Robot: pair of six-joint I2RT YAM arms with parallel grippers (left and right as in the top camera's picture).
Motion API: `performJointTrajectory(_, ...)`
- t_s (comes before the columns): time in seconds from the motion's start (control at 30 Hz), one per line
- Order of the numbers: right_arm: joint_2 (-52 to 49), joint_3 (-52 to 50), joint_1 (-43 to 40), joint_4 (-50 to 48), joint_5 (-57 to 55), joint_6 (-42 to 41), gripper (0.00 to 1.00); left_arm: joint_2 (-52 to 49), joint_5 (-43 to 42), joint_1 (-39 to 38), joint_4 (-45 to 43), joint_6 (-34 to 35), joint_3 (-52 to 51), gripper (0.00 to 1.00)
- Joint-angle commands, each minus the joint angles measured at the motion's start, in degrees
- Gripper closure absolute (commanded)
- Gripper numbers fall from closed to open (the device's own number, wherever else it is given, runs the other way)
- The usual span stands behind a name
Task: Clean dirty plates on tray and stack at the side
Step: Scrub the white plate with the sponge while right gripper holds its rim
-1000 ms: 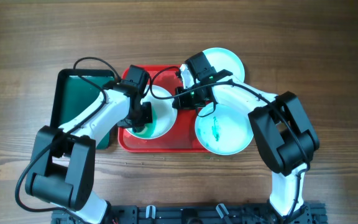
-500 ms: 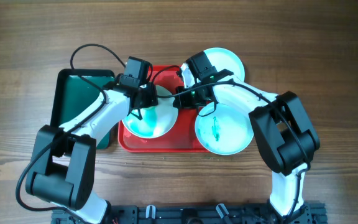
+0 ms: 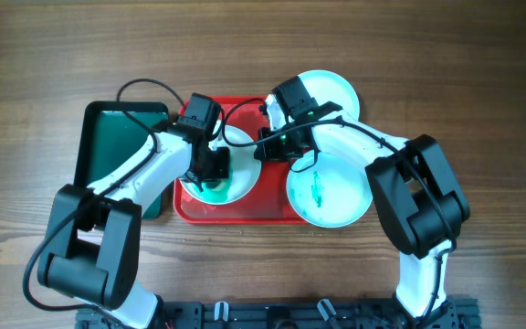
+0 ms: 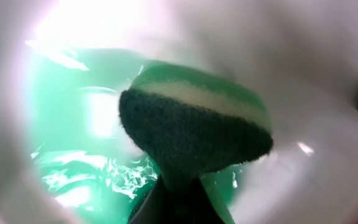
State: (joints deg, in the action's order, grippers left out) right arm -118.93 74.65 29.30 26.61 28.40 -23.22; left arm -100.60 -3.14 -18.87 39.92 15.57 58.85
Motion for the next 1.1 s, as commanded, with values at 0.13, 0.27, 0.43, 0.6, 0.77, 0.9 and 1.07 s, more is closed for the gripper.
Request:
performJointTrajectory(0.13,-0.76,-0.15,-1.66,6.43,-6.91,-5.95,0.96,-0.68,25.27,0.39,-2.34,19.87,-0.42,0.96)
performJointTrajectory(0.27,-0.76,-0.15,-1.68,7.10,-7.61,-5.31,0.96,-0.68,21.66,0.33,-6.10,21.31,-0.46,0.96)
performJointTrajectory(0.43,-0.76,-0.15,-1.57,6.82,-7.58,-4.55,0.96,-0.68,9.92,0.33,-10.84,16.81,-0.46,0.96)
performJointTrajectory(0.6,-0.76,-0.15,-1.57,6.60,-7.39,-3.76,0.96,-0.68,-2.67,0.33,-12.98,11.06,-0.46,0.96)
performJointTrajectory(0.77,-0.76,-0.15,-1.57,6.40,-7.39,-3.78,0.96,-0.70,-15.06,0.33,-12.66,7.13,-0.46,0.96)
performJointTrajectory(0.9,-0.76,-0.15,-1.57,6.43,-7.39,-3.76,0.96,-0.70,-22.49,0.33,-12.07,4.72,-0.46,0.96)
performJointTrajectory(1.07,-0.76,-0.15,-1.57,6.43,-7.39,-3.74,0.96,-0.70,-25.03,0.35,-9.46,4.11,-0.46,0.96)
